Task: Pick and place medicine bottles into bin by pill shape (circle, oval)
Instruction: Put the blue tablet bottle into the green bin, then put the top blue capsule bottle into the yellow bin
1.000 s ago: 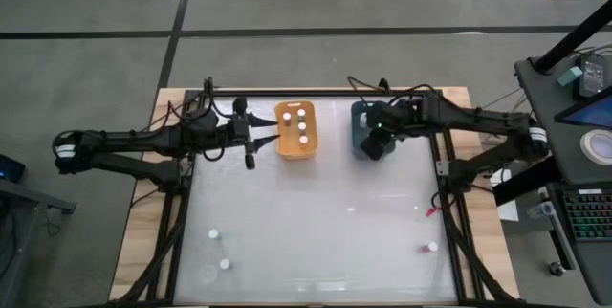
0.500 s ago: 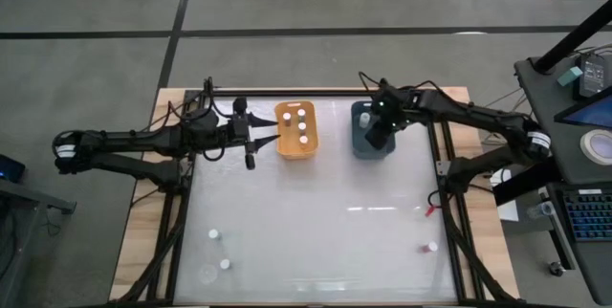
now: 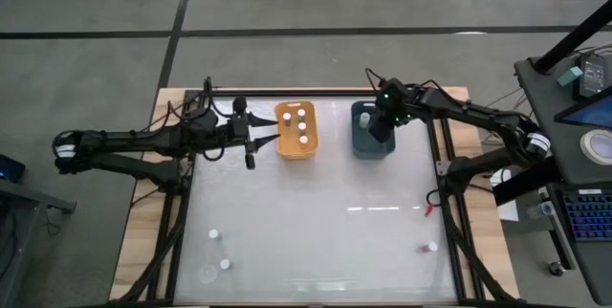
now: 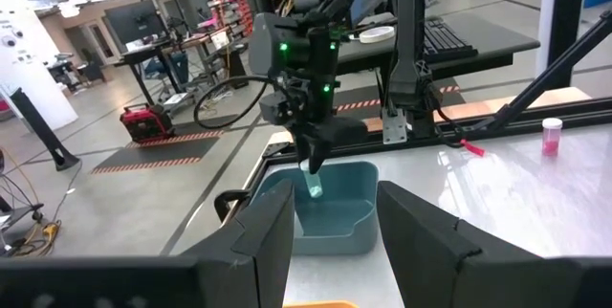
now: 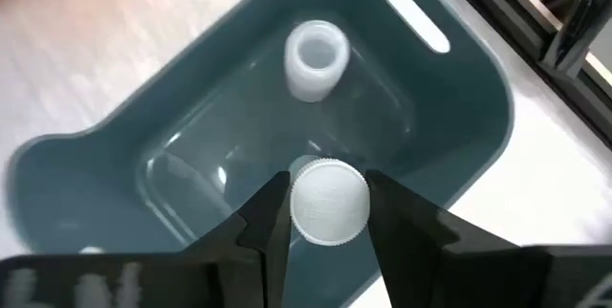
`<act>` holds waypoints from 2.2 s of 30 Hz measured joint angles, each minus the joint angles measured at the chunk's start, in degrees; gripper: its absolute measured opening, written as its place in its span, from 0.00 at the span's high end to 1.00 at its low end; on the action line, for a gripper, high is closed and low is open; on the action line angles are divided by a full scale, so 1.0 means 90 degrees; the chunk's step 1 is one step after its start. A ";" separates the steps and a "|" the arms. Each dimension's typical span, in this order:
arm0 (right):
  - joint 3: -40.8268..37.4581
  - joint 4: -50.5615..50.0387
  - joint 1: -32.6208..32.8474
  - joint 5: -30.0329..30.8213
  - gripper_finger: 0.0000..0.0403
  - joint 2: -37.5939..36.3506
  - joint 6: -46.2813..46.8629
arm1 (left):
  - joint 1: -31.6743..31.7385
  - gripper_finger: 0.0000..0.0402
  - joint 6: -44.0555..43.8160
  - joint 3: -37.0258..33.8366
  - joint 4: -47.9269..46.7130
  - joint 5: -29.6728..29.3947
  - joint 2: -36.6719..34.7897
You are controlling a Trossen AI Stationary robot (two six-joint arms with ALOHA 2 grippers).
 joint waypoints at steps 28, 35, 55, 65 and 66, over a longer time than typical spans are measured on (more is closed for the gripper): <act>0.0688 0.0228 -0.0429 0.0007 0.69 0.1857 -0.0869 | 0.0000 0.66 0.0108 0.0000 -0.0017 -0.0001 0.0000; 0.0807 0.0201 -0.0429 0.0007 0.65 0.1872 -0.0852 | 0.0000 0.66 0.0109 0.0000 -0.0015 -0.0002 0.0000; 0.1765 -0.0867 -0.0274 0.0015 0.65 0.1771 -0.0622 | 0.0000 0.66 0.0112 0.0000 -0.0015 -0.0002 0.0000; 0.1559 -0.0591 0.0830 0.0051 0.66 0.0742 -0.0083 | 0.0000 0.66 -0.0174 -0.0104 -0.0035 0.0000 0.0005; 0.1497 -0.0453 0.0984 0.0052 0.66 0.0618 -0.0051 | 0.0000 0.66 -0.0260 -0.0104 -0.0034 0.0000 0.0005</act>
